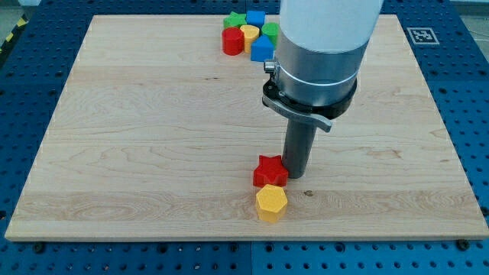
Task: Locate your arm at the right side of green circle
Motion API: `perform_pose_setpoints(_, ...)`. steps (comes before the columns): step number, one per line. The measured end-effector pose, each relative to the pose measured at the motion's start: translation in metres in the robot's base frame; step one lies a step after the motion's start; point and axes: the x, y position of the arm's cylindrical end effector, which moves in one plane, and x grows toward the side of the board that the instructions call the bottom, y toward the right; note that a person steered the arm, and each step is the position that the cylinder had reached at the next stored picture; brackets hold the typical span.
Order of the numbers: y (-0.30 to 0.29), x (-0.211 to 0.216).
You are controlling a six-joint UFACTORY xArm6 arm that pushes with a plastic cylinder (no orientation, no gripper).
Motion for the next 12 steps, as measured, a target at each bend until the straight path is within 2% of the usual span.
perform_pose_setpoints(2, 0.001, -0.045)
perform_pose_setpoints(3, 0.001, -0.050)
perform_pose_setpoints(5, 0.018, -0.114)
perform_pose_setpoints(10, 0.017, -0.117)
perform_pose_setpoints(11, 0.044, -0.119)
perform_pose_setpoints(12, 0.043, -0.165)
